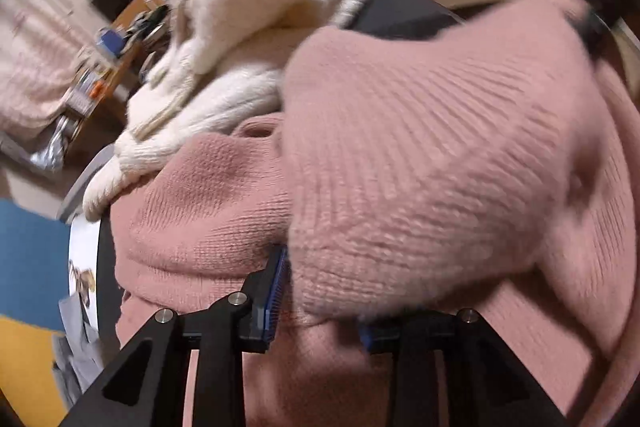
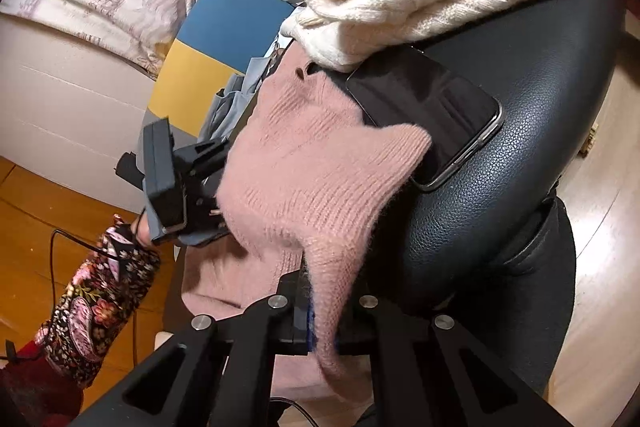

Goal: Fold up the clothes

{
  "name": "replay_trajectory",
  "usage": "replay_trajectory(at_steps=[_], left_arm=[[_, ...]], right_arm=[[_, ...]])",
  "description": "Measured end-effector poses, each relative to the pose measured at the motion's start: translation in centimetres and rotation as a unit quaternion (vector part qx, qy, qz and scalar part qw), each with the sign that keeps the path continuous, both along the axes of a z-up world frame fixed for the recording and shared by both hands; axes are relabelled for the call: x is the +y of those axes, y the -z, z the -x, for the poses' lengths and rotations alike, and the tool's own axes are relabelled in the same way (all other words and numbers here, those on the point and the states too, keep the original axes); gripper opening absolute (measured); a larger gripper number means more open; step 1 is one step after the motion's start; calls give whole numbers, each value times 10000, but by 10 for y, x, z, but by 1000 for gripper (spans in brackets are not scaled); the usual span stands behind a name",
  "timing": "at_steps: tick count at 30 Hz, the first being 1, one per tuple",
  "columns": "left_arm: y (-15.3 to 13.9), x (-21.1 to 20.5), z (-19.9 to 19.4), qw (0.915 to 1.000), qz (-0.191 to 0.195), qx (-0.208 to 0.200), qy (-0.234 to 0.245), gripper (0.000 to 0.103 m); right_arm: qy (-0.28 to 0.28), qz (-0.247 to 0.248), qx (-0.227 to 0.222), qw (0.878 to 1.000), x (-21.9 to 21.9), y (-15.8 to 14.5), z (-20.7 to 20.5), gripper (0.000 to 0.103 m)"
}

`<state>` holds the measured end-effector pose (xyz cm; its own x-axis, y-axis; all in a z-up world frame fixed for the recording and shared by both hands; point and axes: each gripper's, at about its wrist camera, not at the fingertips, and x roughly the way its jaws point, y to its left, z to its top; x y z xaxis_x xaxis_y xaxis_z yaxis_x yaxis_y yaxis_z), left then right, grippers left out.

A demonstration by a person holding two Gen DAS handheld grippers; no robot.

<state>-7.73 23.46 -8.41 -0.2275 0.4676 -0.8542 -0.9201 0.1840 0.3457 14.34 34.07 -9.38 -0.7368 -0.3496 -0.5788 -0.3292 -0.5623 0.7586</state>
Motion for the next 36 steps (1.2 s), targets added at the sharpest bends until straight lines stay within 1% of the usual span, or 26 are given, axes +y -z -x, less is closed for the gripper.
replay_trajectory(at_steps=[1, 3, 6, 8, 10, 11, 13, 15, 17, 20, 23, 25, 28, 31, 34, 36], left_arm=[[0, 1, 2, 9998, -58, -98, -142, 19], [-2, 0, 4, 9988, -207, -137, -416, 6], [-14, -9, 3, 9942, -645, -181, -842, 5], [-31, -22, 8, 9846, -1153, -400, -1249, 4], [-52, -41, 14, 9706, -1702, -607, -1591, 4], [-62, -50, 16, 9637, -1921, -640, -1741, 4], [-80, -65, 22, 9503, -2298, -673, -1987, 4], [-99, -84, 26, 9344, -2675, -790, -2214, 4], [-117, -104, 30, 9149, -3061, -965, -2449, 4], [-143, -138, 35, 8820, -3621, -1224, -2756, 4], [-173, -175, 35, 8479, -4193, -1367, -2943, 4], [-198, -204, 28, 8264, -4559, -1383, -3000, 4], [-228, -236, 17, 8065, -4941, -1267, -2991, 4], [-250, -260, 7, 7910, -5179, -1243, -3011, 4], [-268, -285, -6, 7771, -5327, -1190, -3132, 4], [-279, -300, -17, 7702, -5398, -1134, -3201, 4]], right_arm=[[14, 1, -4, 10000, 0, 0, 0, 6], [21, -35, -7, 10000, -1, -1, 1, 6], [30, -38, 7, 10000, 0, -2, 3, 6], [36, -68, 42, 10000, -2, -5, 5, 6], [45, -76, 105, 9999, -2, -7, 7, 6], [44, -82, 153, 9998, -3, -10, 8, 6], [35, -95, 248, 9996, -4, -15, 12, 6], [-22, -113, 348, 9993, -8, -24, 19, 6], [-105, -114, 491, 9987, -12, -33, 29, 6], [-258, -297, 742, 9965, -21, -56, 47, 6], [-424, -466, 1115, 9918, -31, -89, 68, 6], [-541, -572, 1398, 9870, -38, -113, 81, 6], [-806, -886, 1870, 9750, -57, -158, 101, 6], [-1055, -1167, 2282, 9608, -82, -196, 120, 6], [-1275, -1208, 2540, 9511, -108, -220, 136, 6], [-1432, -1152, 2706, 9450, -127, -233, 145, 6]])
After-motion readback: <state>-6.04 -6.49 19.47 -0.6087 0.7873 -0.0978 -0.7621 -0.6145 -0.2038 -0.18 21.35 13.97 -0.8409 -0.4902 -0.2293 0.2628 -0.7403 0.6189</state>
